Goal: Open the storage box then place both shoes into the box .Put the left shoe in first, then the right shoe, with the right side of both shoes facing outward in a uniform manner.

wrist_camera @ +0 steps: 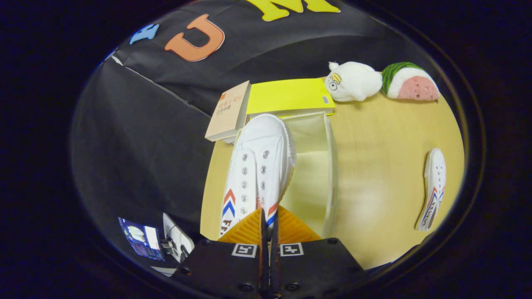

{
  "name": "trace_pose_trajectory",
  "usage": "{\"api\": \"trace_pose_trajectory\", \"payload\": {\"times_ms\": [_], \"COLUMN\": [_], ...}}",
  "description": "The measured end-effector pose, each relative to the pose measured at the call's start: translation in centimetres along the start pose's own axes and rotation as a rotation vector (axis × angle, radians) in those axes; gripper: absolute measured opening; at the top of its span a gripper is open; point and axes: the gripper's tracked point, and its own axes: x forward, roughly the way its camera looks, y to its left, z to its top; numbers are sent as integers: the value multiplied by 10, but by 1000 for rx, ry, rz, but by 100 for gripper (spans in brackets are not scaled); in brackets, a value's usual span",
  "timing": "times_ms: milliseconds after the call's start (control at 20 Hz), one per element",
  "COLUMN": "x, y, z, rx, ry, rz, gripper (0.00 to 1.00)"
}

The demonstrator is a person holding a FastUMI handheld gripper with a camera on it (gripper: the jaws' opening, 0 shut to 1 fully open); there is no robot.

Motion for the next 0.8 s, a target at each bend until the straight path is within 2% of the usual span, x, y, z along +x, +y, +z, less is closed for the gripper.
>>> {"api": "trace_pose_trajectory", "payload": {"times_ms": [150,500,650,700,800], "x": [36,88,93,88,84], "y": [1,3,18,19,19], "z": [-3,-9,0,3,-6], "rx": [24,54,6,-23,-47], "ry": [15,70,23,7,21], "rz": [-63,-108,-64,-75,-95], "gripper": [7,10,17,14,21]}}
